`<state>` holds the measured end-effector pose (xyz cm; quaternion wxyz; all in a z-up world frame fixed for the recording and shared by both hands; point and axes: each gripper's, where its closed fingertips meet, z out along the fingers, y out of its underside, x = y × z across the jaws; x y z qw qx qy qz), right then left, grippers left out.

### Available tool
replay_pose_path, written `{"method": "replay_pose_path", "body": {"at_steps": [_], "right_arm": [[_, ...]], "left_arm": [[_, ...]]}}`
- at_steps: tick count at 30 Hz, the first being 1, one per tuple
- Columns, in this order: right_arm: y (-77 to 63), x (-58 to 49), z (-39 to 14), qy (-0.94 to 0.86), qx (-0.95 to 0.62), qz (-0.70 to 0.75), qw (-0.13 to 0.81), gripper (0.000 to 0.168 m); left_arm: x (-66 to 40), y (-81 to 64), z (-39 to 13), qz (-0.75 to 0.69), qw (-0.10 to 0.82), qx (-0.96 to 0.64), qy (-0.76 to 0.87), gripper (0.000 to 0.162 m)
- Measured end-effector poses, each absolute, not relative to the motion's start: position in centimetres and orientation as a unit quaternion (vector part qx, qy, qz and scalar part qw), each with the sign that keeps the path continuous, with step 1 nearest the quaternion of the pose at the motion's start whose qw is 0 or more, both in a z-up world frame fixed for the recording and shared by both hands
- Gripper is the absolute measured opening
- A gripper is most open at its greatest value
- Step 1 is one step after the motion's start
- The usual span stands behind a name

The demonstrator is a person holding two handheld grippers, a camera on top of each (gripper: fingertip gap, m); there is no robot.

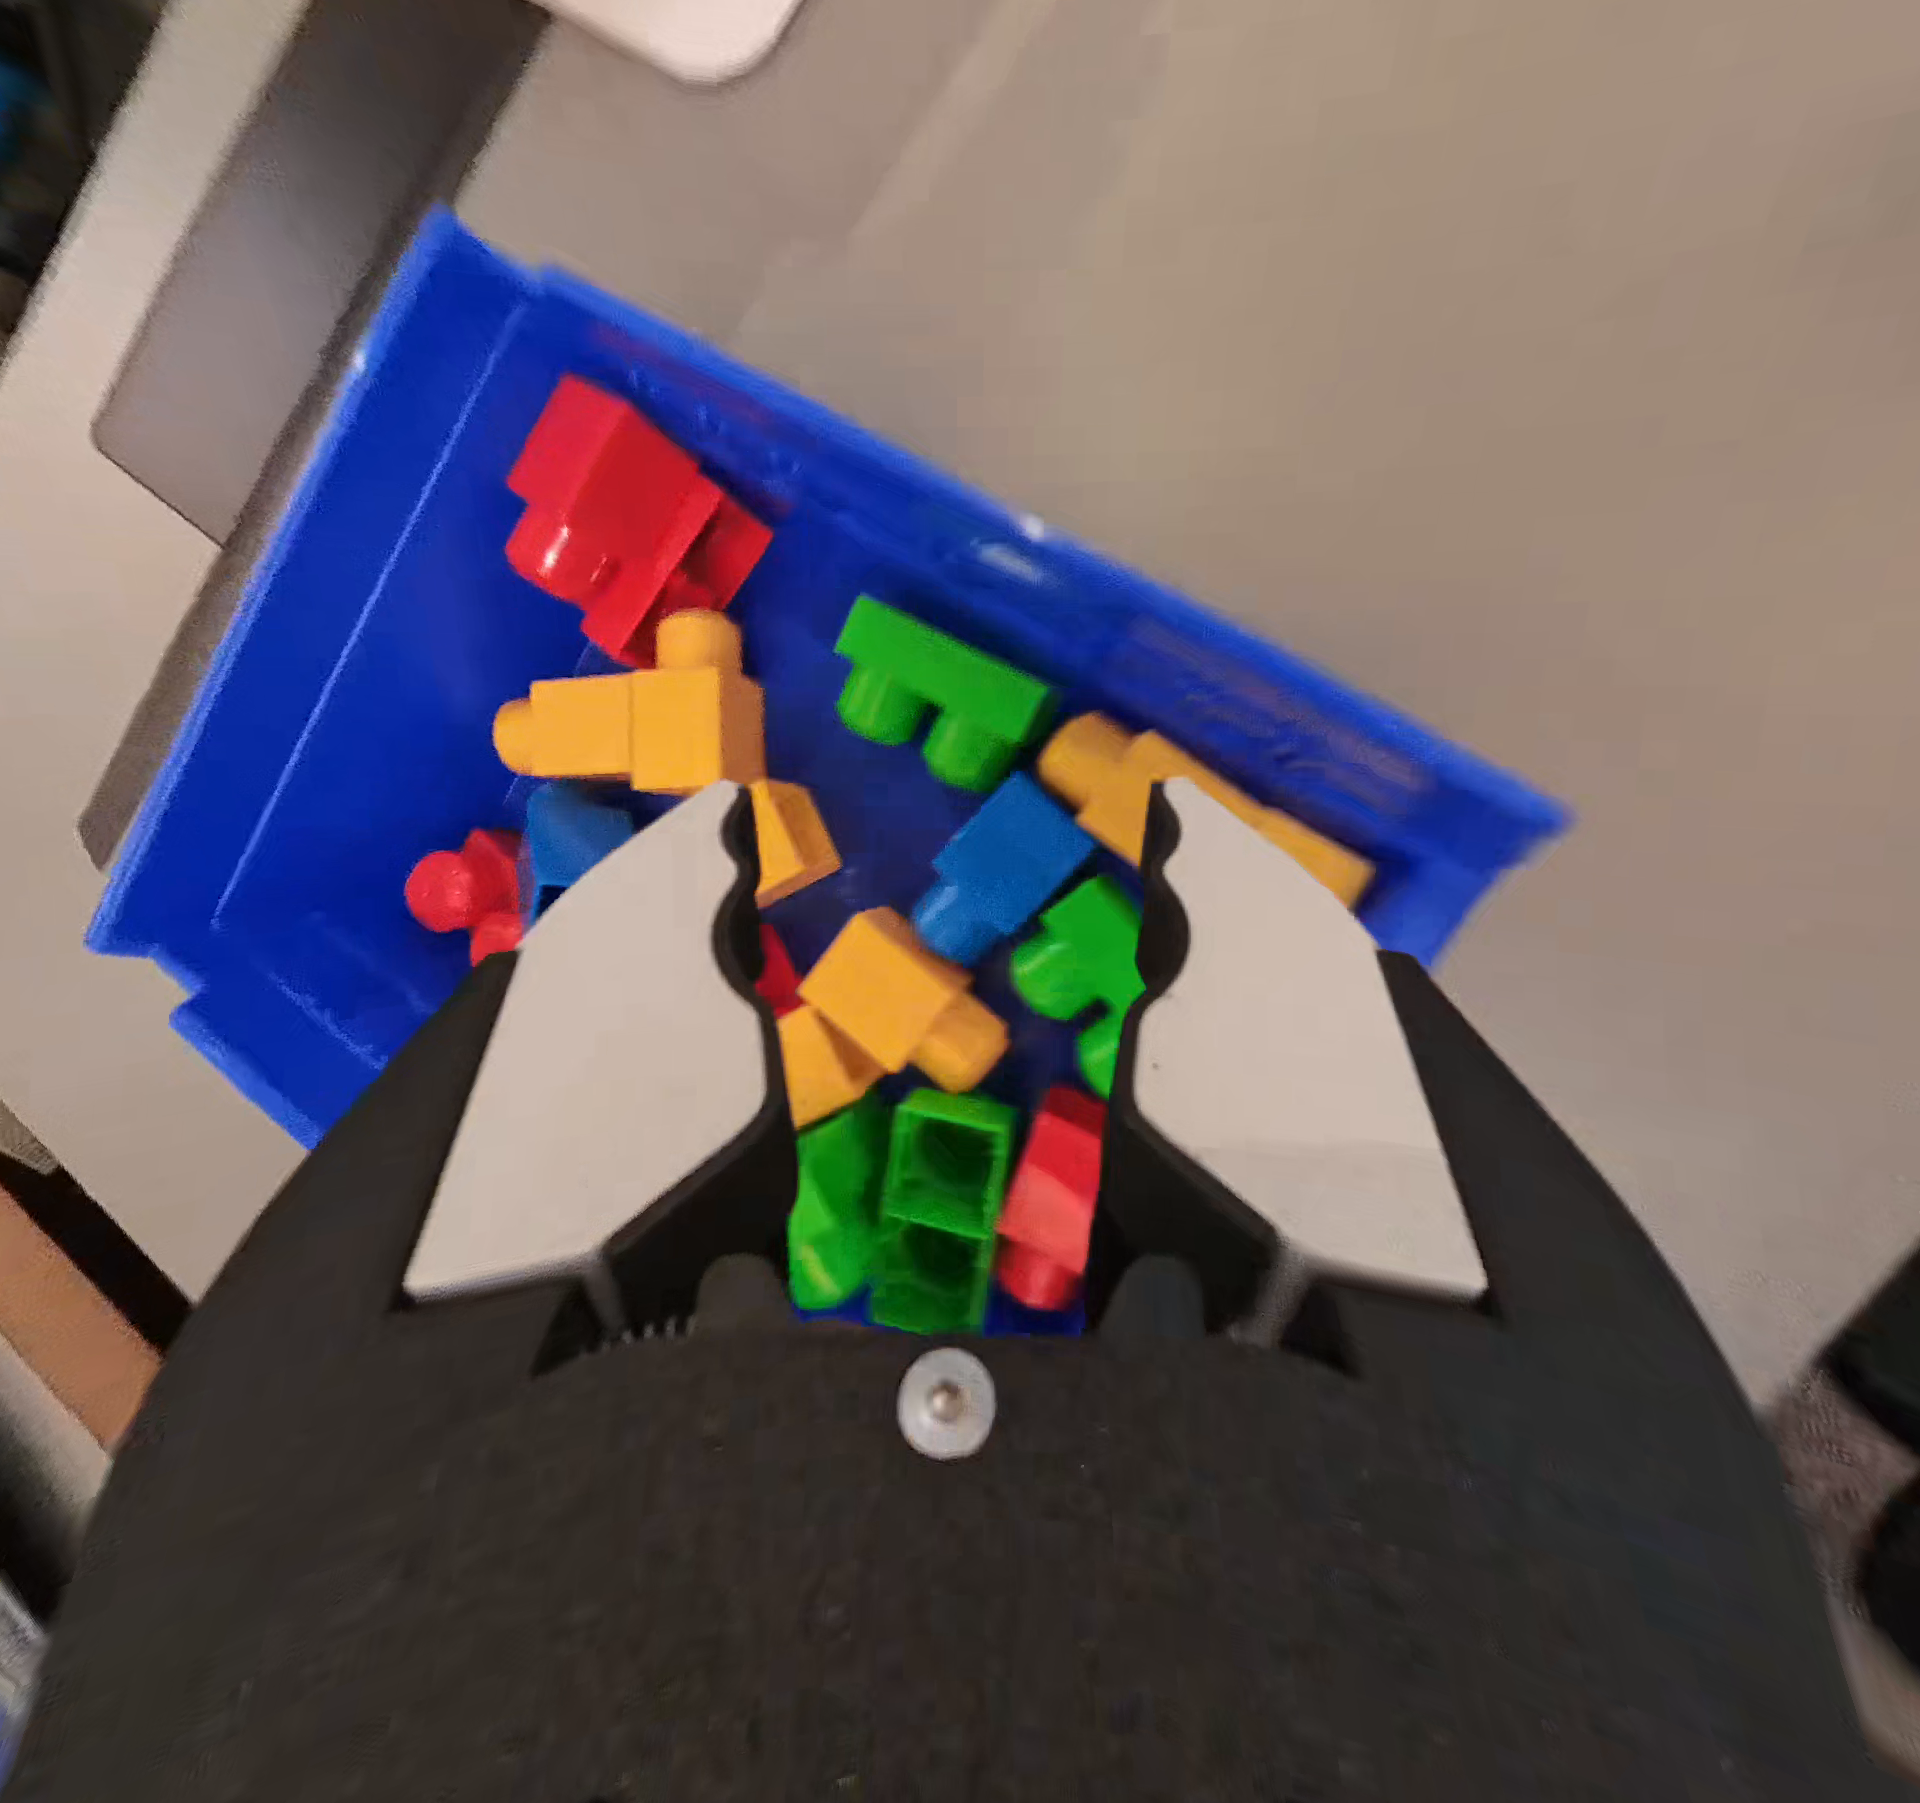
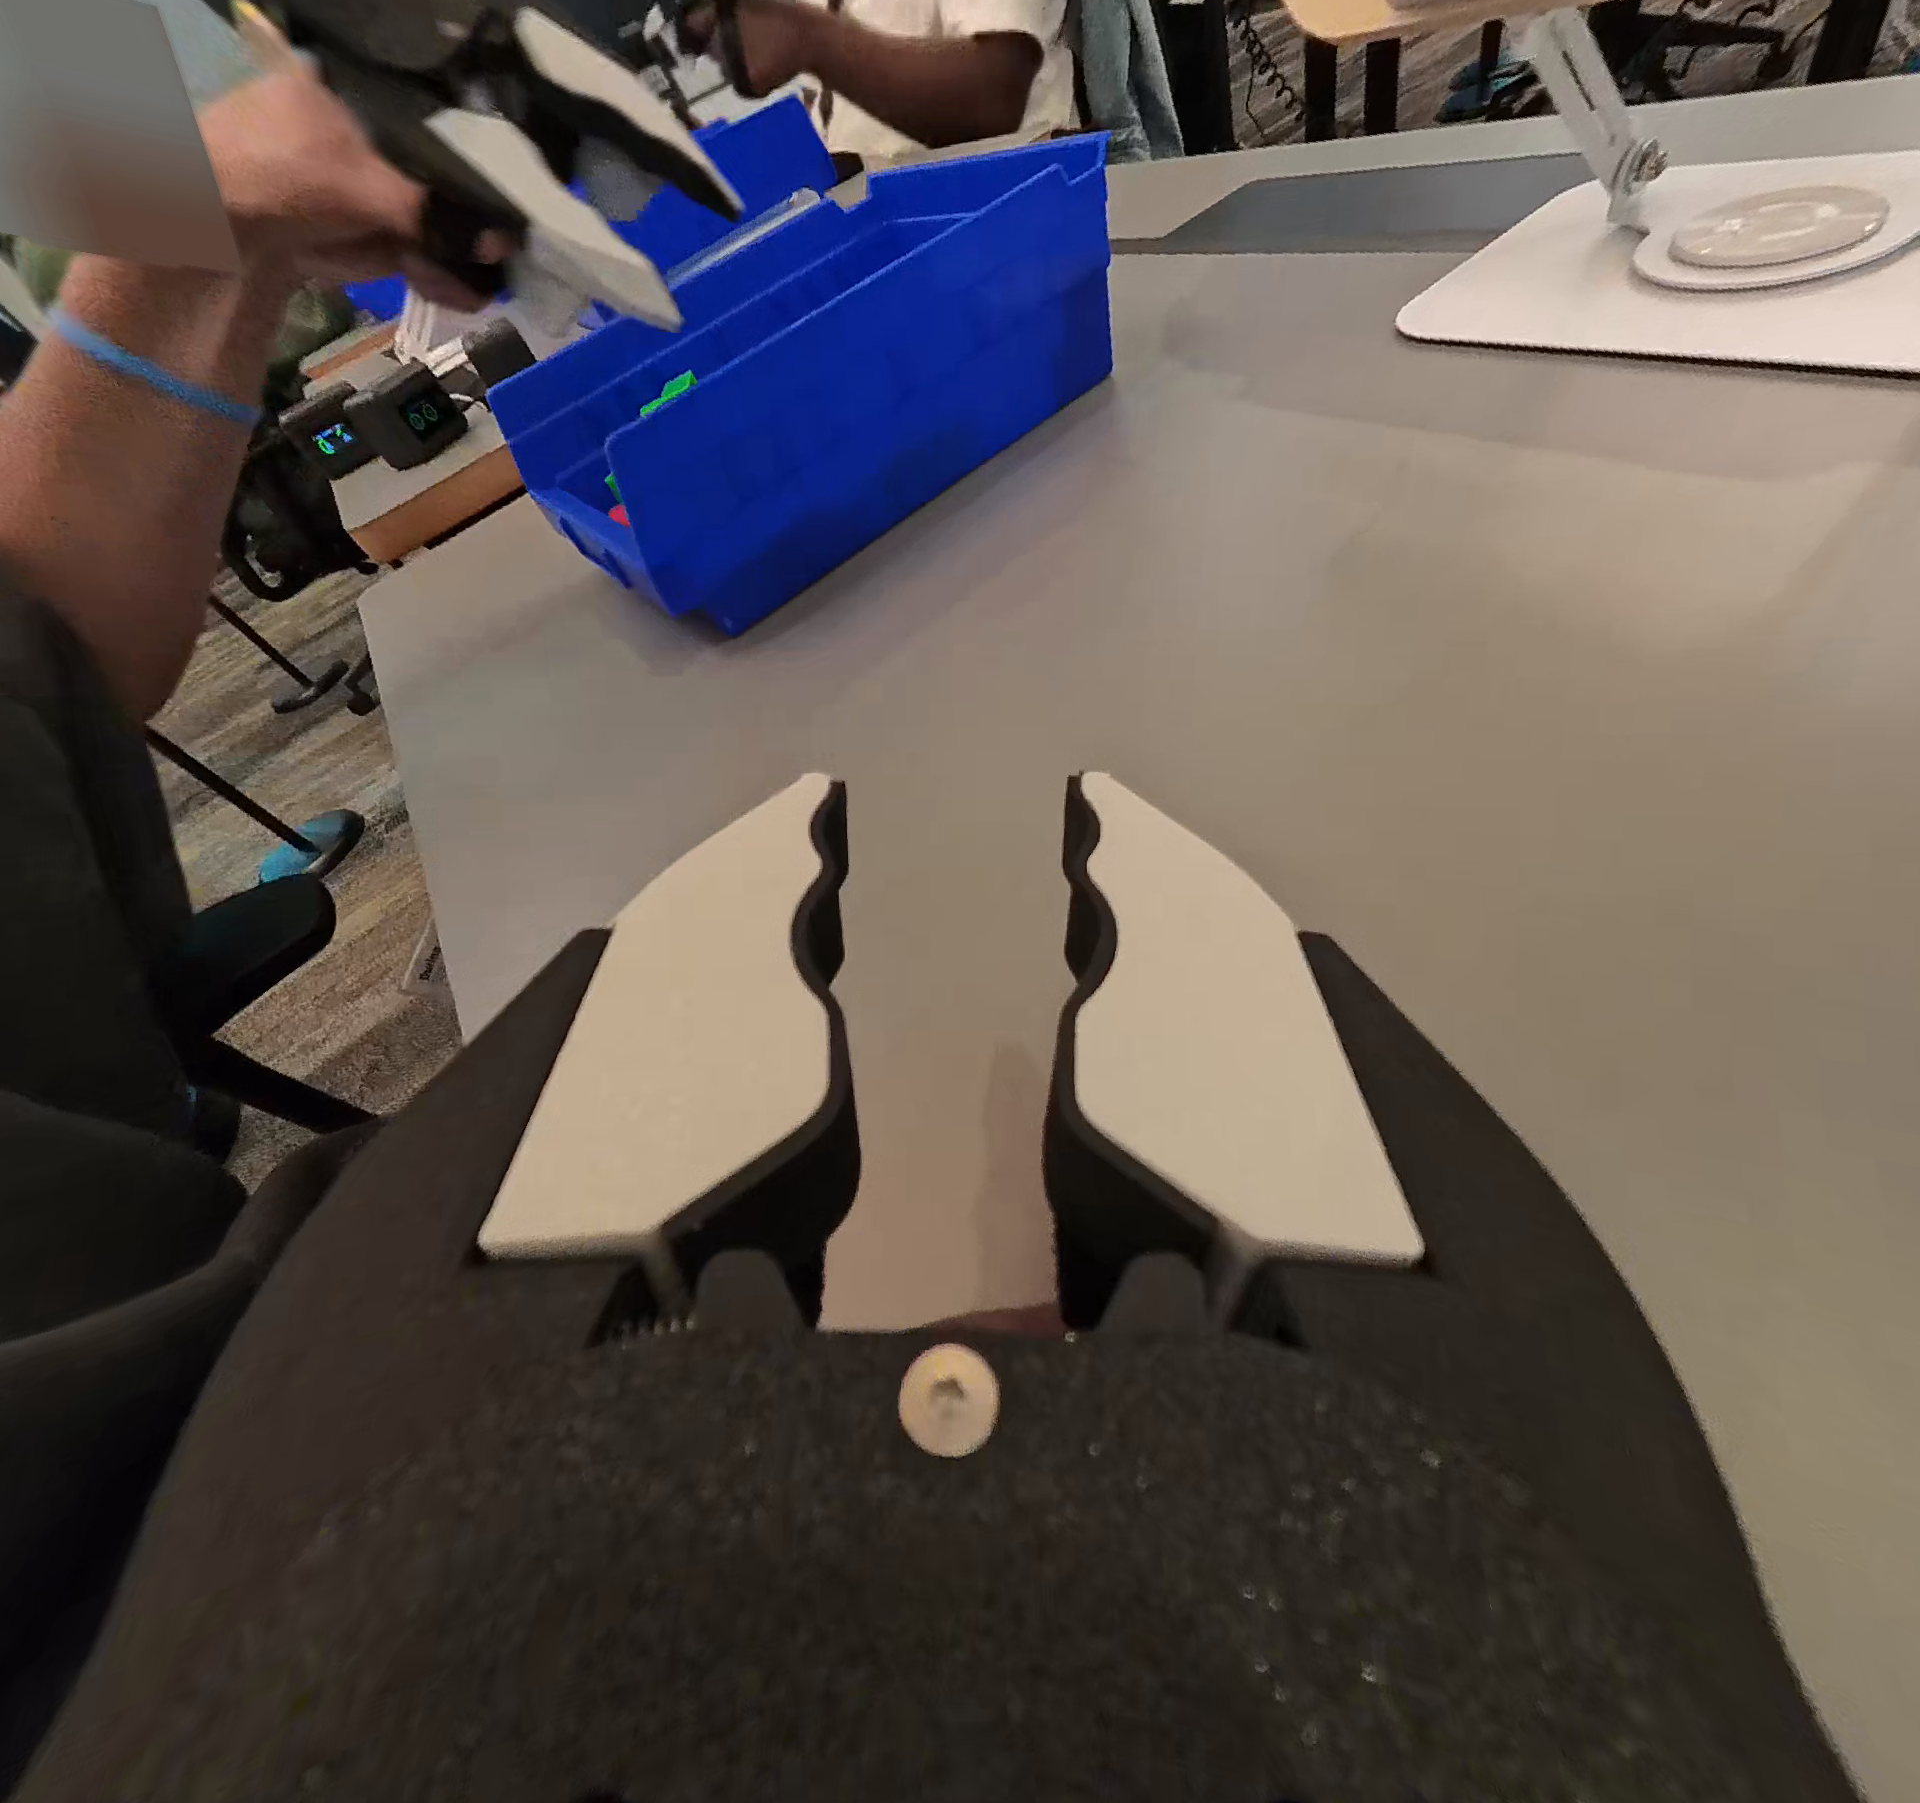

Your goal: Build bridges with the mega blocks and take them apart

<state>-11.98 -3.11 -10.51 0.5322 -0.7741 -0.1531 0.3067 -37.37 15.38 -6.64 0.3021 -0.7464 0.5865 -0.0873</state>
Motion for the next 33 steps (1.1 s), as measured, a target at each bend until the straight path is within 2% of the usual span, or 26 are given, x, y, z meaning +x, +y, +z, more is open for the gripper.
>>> {"method": "replay_pose_path", "body": {"at_steps": [3, 8, 11, 12, 18, 21, 25, 33], "right_arm": [[-3.2, -12.2, -10.8, -0.162, -0.778, 0.292, 0.531, 0.039], [-3.2, -12.3, -11.3, -0.16, -0.783, 0.291, 0.526, 0.038], [-3.1, -12.2, -11.5, -0.154, -0.785, 0.294, 0.523, 0.037], [-3.0, -12.2, -11.6, -0.153, -0.786, 0.294, 0.521, 0.037], [-3.0, -12.5, -11.9, -0.155, -0.788, 0.302, 0.514, 0.037], [-3.2, -12.6, -11.6, -0.16, -0.787, 0.299, 0.515, 0.037], [-3.4, -12.4, -10.9, -0.161, -0.782, 0.299, 0.524, 0.036], [-3.6, -12.3, -9.7, -0.17, -0.773, 0.293, 0.536, 0.036]], "left_arm": [[-38.1, 19.1, -10.8, -0.052, 0.233, -0.747, 0.621, 0.072], [-37.3, 20.0, -15.5, -0.072, 0.132, -0.724, 0.674, 0.071], [-35.7, 19.3, -16.1, -0.122, 0.111, -0.707, 0.687, 0.069], [-35.3, 19.1, -16.4, -0.129, 0.102, -0.705, 0.69, 0.063], [-34.8, 19.3, -18.7, -0.104, 0.071, -0.705, 0.698, 0.078], [-35.1, 19.3, -18.6, -0.084, 0.061, -0.702, 0.704, 0.077], [-36.1, 19.6, -16.3, -0.082, 0.079, -0.705, 0.7, 0.077], [-30.8, 16.8, -3.8, -0.146, 0.193, -0.637, 0.732, 0.077]]}}
